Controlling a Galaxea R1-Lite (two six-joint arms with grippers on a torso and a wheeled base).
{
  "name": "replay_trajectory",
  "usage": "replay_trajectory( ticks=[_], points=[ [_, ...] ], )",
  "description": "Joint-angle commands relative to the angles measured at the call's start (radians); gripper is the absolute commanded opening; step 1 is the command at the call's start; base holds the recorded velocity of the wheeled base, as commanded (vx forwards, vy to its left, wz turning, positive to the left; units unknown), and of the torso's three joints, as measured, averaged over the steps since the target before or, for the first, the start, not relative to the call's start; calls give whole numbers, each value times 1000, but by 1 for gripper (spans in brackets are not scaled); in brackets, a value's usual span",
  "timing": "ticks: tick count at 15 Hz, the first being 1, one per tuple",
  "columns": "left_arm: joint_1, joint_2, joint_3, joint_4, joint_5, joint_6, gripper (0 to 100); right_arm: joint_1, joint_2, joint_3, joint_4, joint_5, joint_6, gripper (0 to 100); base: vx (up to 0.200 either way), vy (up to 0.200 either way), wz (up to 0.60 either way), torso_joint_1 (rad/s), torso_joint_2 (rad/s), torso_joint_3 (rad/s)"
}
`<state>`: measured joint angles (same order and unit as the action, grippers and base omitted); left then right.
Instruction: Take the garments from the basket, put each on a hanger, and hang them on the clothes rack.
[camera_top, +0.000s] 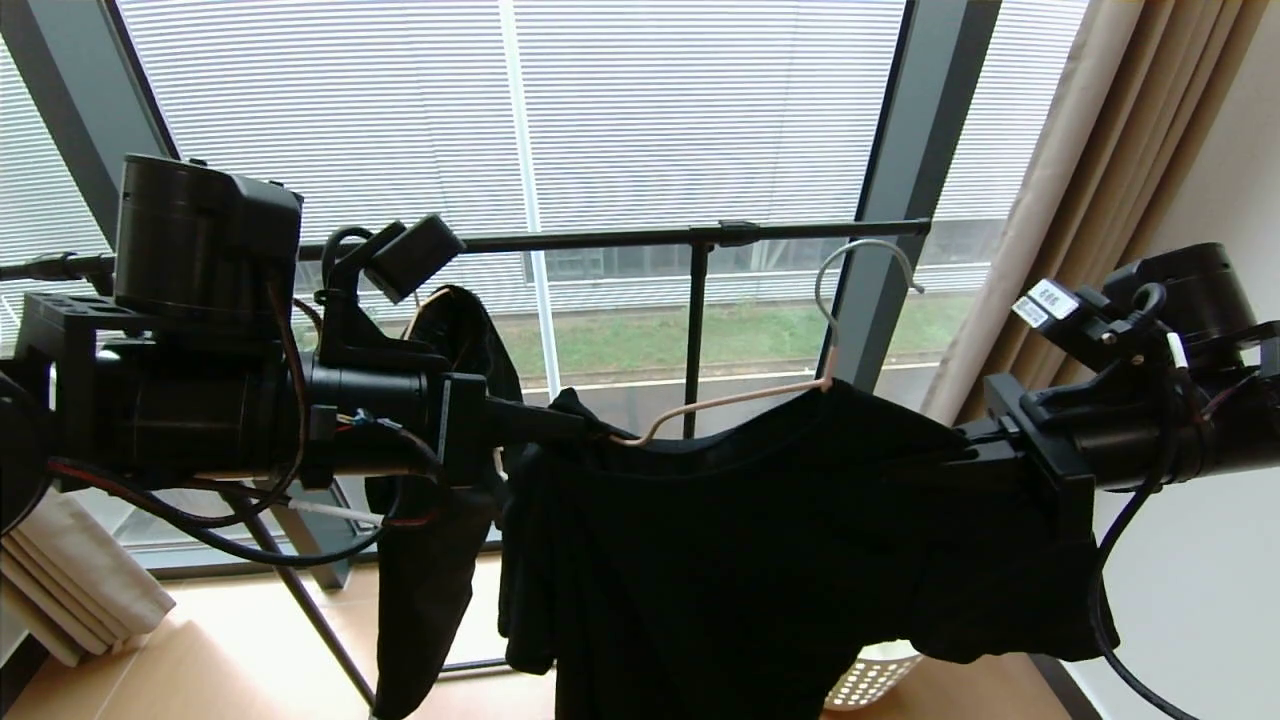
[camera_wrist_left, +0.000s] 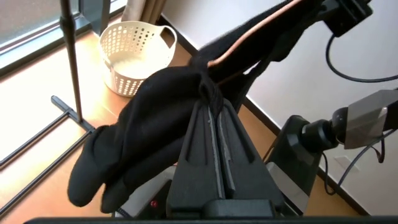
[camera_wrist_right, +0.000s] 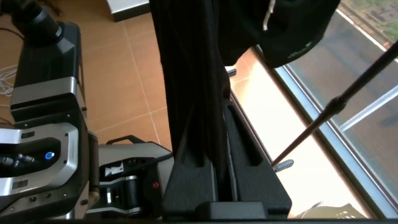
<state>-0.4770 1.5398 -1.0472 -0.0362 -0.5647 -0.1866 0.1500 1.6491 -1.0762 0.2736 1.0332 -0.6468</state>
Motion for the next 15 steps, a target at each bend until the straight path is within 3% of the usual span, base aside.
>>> replay_trajectory(
  ticks=[1, 9, 12, 15],
  points=[
    [-15, 3, -16, 1, 0, -1, 0, 31, 26, 7, -1, -1, -1, 0, 0, 0, 0, 0, 0, 0],
    [-17, -7, -14, 4, 0, -1, 0, 111, 110, 21, -2, -93, -4, 0, 0, 0, 0, 0, 0, 0],
    [-14, -7, -17, 5, 0, 15, 0, 143, 127, 27, -2, -165, -4, 0, 0, 0, 0, 0, 0, 0],
    [5, -23, -20, 64, 0, 19, 0, 134, 97, 28, -1, -165, -4, 0, 0, 0, 0, 0, 0, 0]
  ],
)
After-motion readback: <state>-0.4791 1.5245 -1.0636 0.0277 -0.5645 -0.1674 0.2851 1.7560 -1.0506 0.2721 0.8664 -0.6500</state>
